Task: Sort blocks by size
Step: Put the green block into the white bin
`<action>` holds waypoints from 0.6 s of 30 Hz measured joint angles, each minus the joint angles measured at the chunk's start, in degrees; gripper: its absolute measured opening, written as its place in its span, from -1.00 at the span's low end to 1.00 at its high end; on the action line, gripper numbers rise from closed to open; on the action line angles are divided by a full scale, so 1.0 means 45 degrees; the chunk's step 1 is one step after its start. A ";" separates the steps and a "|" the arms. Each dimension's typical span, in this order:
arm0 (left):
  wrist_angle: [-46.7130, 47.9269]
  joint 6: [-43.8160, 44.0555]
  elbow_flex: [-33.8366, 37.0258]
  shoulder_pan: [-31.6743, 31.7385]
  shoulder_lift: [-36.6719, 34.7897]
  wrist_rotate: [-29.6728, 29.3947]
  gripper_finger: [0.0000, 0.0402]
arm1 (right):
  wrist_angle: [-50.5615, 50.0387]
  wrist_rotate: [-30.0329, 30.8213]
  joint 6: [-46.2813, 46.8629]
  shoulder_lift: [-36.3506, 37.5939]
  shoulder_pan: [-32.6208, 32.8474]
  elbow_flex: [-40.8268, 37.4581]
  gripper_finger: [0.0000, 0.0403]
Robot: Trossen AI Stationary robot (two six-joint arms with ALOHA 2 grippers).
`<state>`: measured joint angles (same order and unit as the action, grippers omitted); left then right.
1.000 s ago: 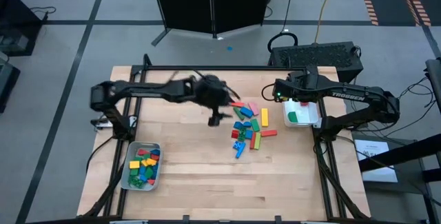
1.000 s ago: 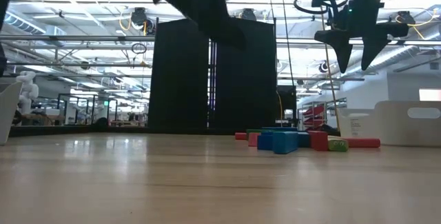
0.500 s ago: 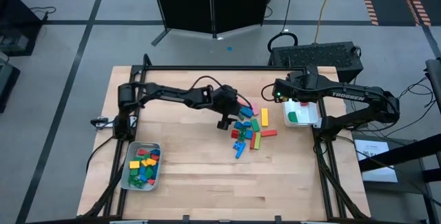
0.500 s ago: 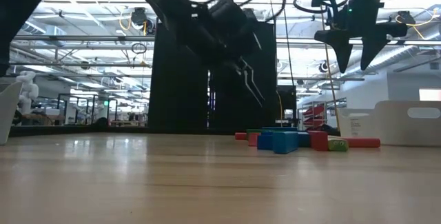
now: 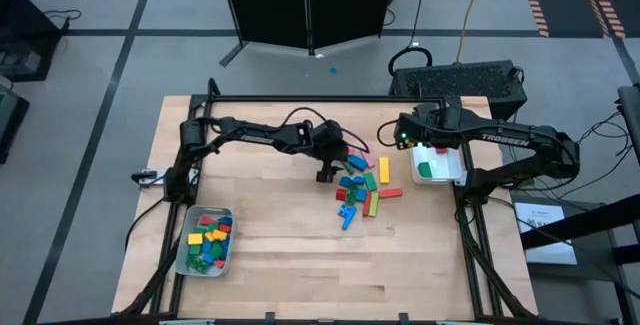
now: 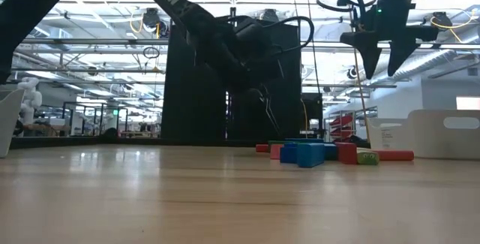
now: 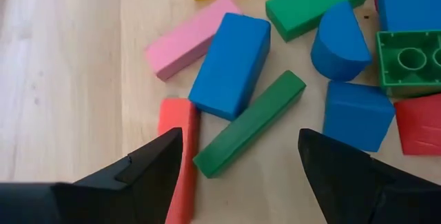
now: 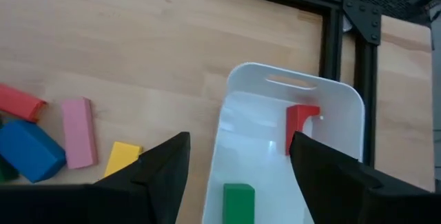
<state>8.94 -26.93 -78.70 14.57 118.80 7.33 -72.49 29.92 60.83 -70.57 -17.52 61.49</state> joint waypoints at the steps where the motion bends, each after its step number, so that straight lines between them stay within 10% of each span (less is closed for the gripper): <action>1: -0.0016 -0.0106 -0.0005 0.0008 0.0000 0.0128 0.45 | 0.0122 0.0002 -0.0090 0.0000 -0.0002 0.0000 0.20; 18: -0.0440 -0.0085 -0.0028 -0.0102 0.0811 0.0334 0.44 | 0.0799 -0.0085 -0.0445 -0.0005 0.0000 0.0000 0.20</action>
<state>6.96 -27.31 -78.82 14.11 122.45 8.84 -68.90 29.54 58.83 -70.59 -17.52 61.49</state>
